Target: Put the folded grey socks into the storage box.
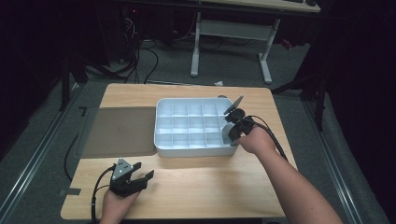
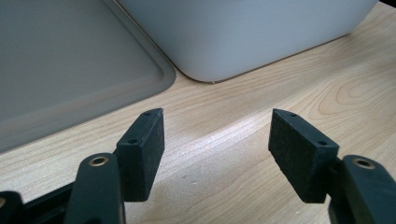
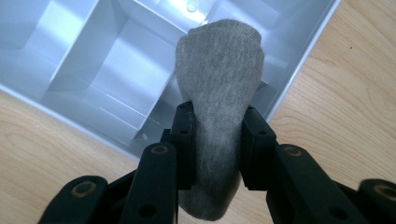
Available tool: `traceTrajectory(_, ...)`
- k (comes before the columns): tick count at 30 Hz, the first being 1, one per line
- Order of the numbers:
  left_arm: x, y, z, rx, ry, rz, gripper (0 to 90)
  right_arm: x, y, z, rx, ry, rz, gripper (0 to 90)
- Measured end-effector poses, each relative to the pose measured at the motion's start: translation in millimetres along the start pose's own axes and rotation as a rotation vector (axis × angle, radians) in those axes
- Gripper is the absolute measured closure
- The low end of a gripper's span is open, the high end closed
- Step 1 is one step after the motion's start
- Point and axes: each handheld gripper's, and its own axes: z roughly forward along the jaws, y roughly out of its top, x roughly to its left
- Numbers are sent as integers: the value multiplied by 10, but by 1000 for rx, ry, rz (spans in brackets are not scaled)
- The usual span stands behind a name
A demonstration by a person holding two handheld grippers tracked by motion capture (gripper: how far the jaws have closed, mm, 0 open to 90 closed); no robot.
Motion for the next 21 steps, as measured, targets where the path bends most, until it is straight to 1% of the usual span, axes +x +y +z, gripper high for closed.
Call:
traceTrajectory(3,1,-1,0,1,3,2,366,0,24,42,18,-10,-3,720)
traceTrajectory(4,2,-1,-3,0,4,1,366,4,31,58,22,-15,-11,720)
traceTrajectory(5,4,-1,-6,0,4,1,366,16,40,71,31,-18,-4,720)
traceTrajectory(8,1,-2,-4,1,5,1,366,36,60,142,53,-34,-30,723)
traceTrajectory(10,-3,-5,3,4,3,4,366,55,74,180,70,-34,-31,724)
traceTrajectory(11,-4,-5,6,7,3,5,366,75,78,198,82,-32,-13,724)
traceTrajectory(12,-3,-6,8,9,3,6,366,62,86,222,79,-33,-44,725)
traceTrajectory(13,-1,-6,9,9,5,7,366,75,90,233,90,-31,-33,725)
traceTrajectory(14,1,-7,10,9,6,7,366,70,96,247,91,-28,-42,726)
traceTrajectory(16,5,-9,11,7,8,4,366,66,102,274,101,-24,-41,726)
traceTrajectory(17,7,-10,12,9,7,5,366,59,104,289,99,-22,-49,726)
traceTrajectory(18,8,-11,13,10,7,5,366,68,104,298,109,-19,-33,727)
traceTrajectory(19,8,-10,13,11,6,6,366,60,106,312,109,-18,-45,727)
traceTrajectory(21,8,-11,15,10,7,7,365,62,103,340,113,-17,-44,727)
